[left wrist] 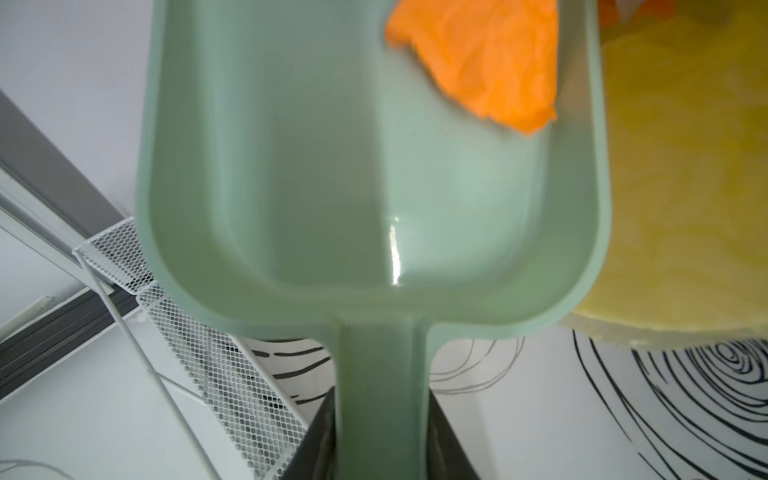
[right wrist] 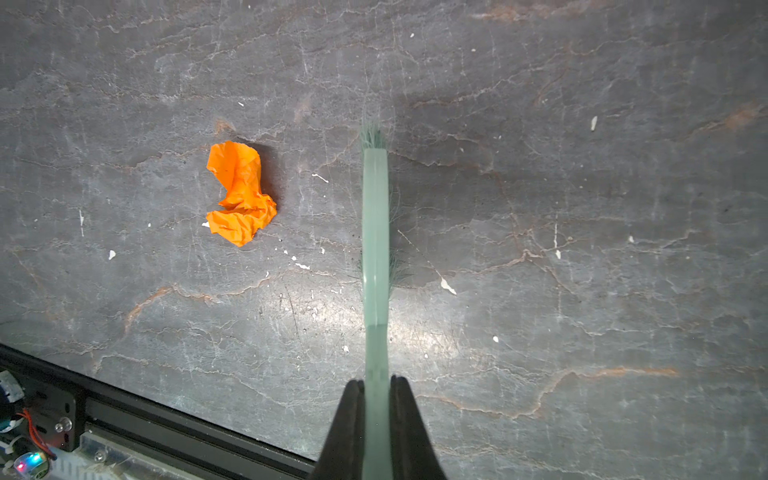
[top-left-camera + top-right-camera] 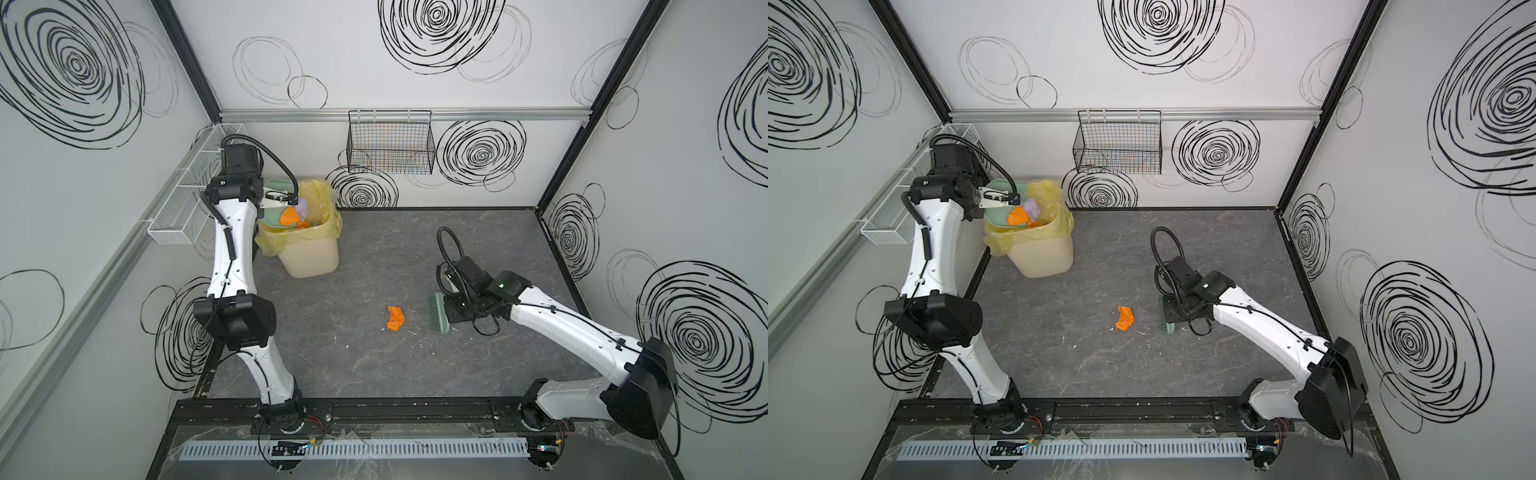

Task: Sweep away the paper scraps from the table
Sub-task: 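Tip the dustpan over the yellow bin with the left gripper, then lower the empty dustpan with the left gripper beside the last orange scrap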

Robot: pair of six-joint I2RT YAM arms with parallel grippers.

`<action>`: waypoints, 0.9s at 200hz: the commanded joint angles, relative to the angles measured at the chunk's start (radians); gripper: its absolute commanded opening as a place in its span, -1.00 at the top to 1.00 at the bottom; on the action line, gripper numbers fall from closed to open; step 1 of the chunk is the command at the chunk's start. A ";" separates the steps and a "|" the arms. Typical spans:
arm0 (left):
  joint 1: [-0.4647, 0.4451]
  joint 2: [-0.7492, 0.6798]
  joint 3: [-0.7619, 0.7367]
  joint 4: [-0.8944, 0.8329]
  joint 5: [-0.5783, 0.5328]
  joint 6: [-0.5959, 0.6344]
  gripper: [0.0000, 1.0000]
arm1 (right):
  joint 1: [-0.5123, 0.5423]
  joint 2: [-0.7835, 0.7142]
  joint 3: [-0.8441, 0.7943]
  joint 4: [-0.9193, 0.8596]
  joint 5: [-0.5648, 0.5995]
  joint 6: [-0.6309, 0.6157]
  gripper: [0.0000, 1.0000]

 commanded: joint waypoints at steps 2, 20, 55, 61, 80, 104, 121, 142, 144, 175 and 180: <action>-0.010 -0.080 -0.028 0.197 -0.084 0.130 1.00 | 0.004 -0.028 0.002 -0.015 0.026 0.015 1.00; -0.004 -0.104 -0.053 0.269 -0.104 0.181 1.00 | 0.003 -0.031 -0.001 -0.012 0.029 0.016 1.00; 0.012 -0.115 0.045 0.285 -0.032 0.188 1.00 | 0.004 -0.025 0.005 -0.012 0.035 0.016 1.00; 0.015 -0.109 0.091 0.266 -0.008 0.172 1.00 | 0.004 -0.024 0.006 -0.012 0.038 0.016 1.00; 0.018 -0.089 0.265 0.160 0.100 0.075 1.00 | 0.004 -0.019 0.009 -0.014 0.041 0.016 1.00; 0.003 -0.171 0.292 -0.037 0.242 -0.077 1.00 | 0.004 -0.013 0.016 -0.021 0.053 0.016 1.00; -0.019 -0.309 0.096 -0.156 0.345 -0.178 1.00 | 0.004 -0.006 0.027 -0.029 0.059 0.016 1.00; -0.059 -0.502 -0.306 -0.186 0.430 -0.259 1.00 | 0.003 0.014 0.056 -0.050 0.071 0.012 1.00; -0.062 -0.521 -0.350 -0.184 0.436 -0.264 1.00 | 0.004 0.017 0.060 -0.054 0.074 0.012 1.00; -0.125 -0.700 -0.848 -0.150 0.497 -0.339 1.00 | 0.007 0.069 0.137 -0.122 0.111 0.001 1.00; -0.129 -0.712 -0.903 -0.143 0.509 -0.347 1.00 | 0.009 0.078 0.152 -0.135 0.120 0.000 1.00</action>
